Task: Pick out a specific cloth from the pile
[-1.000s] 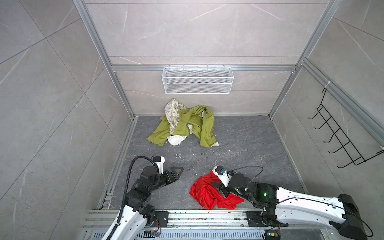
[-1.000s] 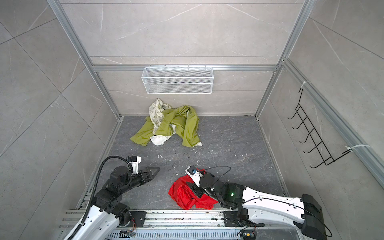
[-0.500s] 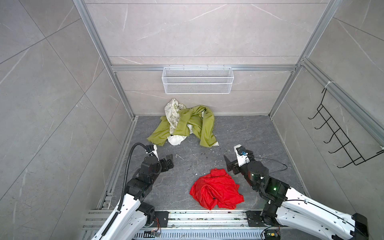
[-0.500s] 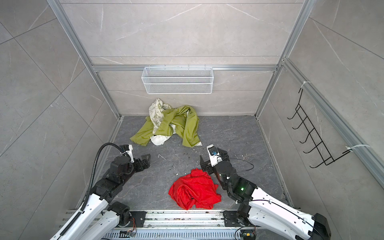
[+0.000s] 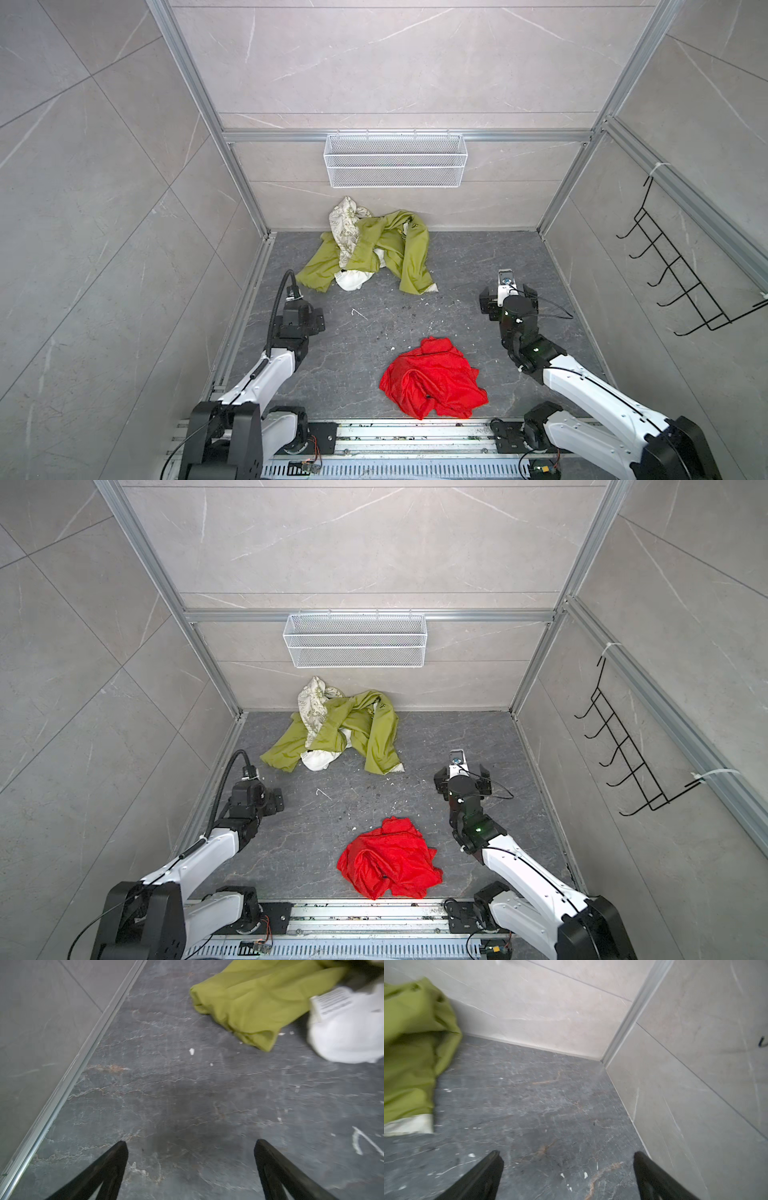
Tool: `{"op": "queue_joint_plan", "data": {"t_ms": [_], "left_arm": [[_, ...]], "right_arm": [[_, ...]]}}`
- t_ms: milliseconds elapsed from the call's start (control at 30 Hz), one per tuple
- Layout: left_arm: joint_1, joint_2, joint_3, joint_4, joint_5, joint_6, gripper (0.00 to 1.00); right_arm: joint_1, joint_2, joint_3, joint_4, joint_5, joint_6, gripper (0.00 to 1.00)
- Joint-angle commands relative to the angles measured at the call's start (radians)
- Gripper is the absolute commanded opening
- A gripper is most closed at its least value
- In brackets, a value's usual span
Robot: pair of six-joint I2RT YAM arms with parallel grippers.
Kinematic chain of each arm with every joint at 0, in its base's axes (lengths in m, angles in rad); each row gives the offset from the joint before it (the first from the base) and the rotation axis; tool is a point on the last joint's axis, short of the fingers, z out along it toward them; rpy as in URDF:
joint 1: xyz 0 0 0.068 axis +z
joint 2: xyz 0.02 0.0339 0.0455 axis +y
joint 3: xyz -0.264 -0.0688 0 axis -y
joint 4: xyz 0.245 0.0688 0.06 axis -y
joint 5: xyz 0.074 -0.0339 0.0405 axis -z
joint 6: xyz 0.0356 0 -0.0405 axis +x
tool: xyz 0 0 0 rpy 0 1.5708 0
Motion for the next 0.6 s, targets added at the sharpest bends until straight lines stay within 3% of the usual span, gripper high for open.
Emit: {"op": "queue_joint_plan", "data": {"t_ms": [0,33,100,233,367,467,567], "left_arm": [[0.013,0.075,0.027,0.216,0.096,0.089,0.98],[0.014,0.111,0.037,0.256,0.097,0.103,0.99],[0.014,0.160,0.047,0.343,0.106,0.112,0.99],[0.015,0.256,0.036,0.496,0.139,0.128,0.99],[0.075,0.267,-0.020,0.590,0.213,0.086,0.99],[0.077,0.290,-0.045,0.657,0.225,0.091,0.99],[0.077,0.291,-0.047,0.663,0.227,0.092,0.99]], "right_arm": [[-0.070,0.135,-0.088,0.351,-0.121,0.001,1.00],[-0.084,0.197,-0.109,0.493,-0.105,-0.040,1.00],[-0.079,0.207,-0.089,0.480,-0.135,-0.066,0.99],[-0.177,0.235,-0.112,0.599,-0.285,-0.012,1.00],[-0.178,0.151,-0.102,0.422,-0.293,0.006,1.00],[-0.179,0.069,-0.160,0.344,-0.368,0.047,1.00],[-0.180,0.194,-0.230,0.583,-0.313,0.035,0.99]]}}
